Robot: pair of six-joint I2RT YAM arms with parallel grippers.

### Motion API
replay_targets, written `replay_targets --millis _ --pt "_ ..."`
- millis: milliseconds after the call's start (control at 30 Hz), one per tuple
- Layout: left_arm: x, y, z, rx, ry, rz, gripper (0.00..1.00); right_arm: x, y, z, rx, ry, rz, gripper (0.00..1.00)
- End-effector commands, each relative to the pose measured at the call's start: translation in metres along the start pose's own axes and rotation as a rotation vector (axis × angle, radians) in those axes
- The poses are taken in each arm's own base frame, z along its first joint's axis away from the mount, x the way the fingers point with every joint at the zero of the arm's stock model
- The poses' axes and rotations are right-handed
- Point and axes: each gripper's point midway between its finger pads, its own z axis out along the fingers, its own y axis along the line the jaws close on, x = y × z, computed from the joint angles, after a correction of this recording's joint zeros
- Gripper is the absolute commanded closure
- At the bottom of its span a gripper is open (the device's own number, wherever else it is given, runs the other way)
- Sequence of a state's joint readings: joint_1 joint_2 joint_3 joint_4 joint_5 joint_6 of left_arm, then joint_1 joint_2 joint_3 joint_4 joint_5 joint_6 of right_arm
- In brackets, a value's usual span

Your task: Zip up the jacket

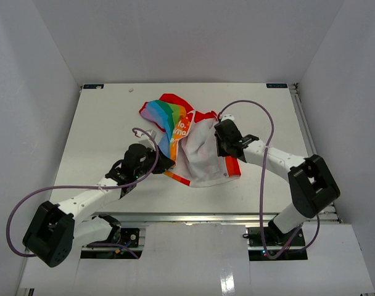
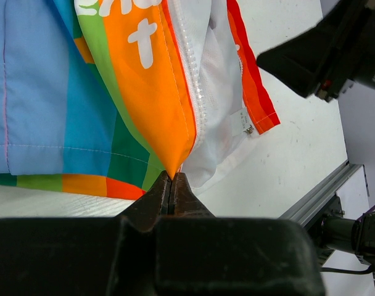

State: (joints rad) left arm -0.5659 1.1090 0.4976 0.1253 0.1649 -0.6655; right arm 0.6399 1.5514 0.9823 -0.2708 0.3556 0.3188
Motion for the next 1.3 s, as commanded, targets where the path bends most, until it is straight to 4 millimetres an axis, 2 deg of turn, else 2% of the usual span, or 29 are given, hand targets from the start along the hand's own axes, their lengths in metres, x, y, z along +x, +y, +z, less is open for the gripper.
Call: replay_targets --millis 0,300,600,867,1267 --pt "-0.009 -0.010 -0.005 0.026 -0.027 0.019 1.00 -0.012 0.001 0.018 0.057 -0.001 -0.002 0.65" --pt "-0.010 -0.011 -0.006 0.031 -0.029 0.018 1.00 -0.010 -0.019 0.038 0.217 0.024 -0.018 0.67" --pt "-0.010 -0.011 -0.006 0.031 -0.029 0.019 1.00 -0.004 -0.019 0.050 0.234 0.048 -0.030 0.71" --pt "-0.010 -0.012 -0.007 0.032 -0.030 0.021 1.00 -0.003 -0.007 0.051 0.195 0.056 -0.026 0.71" --pt "-0.012 -0.012 -0.008 0.030 -0.038 0.021 1.00 0.008 -0.020 0.055 0.284 0.099 -0.039 0.73"
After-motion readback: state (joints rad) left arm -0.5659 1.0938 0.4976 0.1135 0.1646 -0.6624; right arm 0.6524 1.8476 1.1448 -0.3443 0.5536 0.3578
